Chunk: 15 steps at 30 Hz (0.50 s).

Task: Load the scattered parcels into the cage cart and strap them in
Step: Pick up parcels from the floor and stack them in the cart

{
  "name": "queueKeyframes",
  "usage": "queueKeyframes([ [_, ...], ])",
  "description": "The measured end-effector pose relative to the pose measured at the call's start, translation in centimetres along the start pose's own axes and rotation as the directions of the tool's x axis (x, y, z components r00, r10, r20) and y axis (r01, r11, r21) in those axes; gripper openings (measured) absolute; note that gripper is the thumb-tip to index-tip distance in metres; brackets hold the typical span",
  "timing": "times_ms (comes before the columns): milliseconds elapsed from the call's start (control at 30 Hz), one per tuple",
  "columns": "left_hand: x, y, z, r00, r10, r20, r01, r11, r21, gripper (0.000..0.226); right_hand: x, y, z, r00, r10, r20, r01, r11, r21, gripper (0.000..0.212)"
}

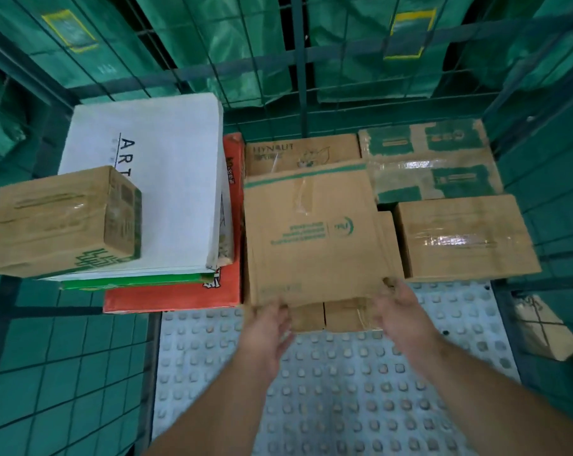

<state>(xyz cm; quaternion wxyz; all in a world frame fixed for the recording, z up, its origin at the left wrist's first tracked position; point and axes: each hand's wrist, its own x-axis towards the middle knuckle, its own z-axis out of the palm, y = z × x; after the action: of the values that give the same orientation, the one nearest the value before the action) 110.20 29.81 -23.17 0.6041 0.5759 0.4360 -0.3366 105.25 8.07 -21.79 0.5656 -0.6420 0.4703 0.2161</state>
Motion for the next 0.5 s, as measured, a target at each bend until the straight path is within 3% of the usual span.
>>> queueKeyframes([
  [167, 4.0, 9.0, 0.5, 0.994, 0.102, 0.035, -0.106, 0.984, 0.146, 0.045, 4.5, -4.5, 3.6, 0.991, -0.131, 0.012, 0.131, 0.991, -0.006, 0.036],
  [267, 6.2, 12.8, 1.3, 0.993, 0.095, 0.073, -0.109, 0.967, 0.23, 0.051, 7.2, -7.6, 5.7, 0.966, -0.244, 0.089, 0.249, 0.967, -0.051, 0.056],
  [367, 7.4, 15.6, 2.5, 0.99, 0.116, 0.081, -0.132, 0.963, 0.233, 0.062, 9.5, -10.4, 6.6, 0.963, -0.267, 0.033, 0.269, 0.959, -0.087, 0.053],
  [500, 9.3, 17.5, 3.3, 0.994, 0.108, 0.02, -0.11, 0.975, 0.193, 0.049, 11.6, -12.5, 6.3, 0.962, -0.273, -0.029, 0.264, 0.949, -0.172, 0.05],
])
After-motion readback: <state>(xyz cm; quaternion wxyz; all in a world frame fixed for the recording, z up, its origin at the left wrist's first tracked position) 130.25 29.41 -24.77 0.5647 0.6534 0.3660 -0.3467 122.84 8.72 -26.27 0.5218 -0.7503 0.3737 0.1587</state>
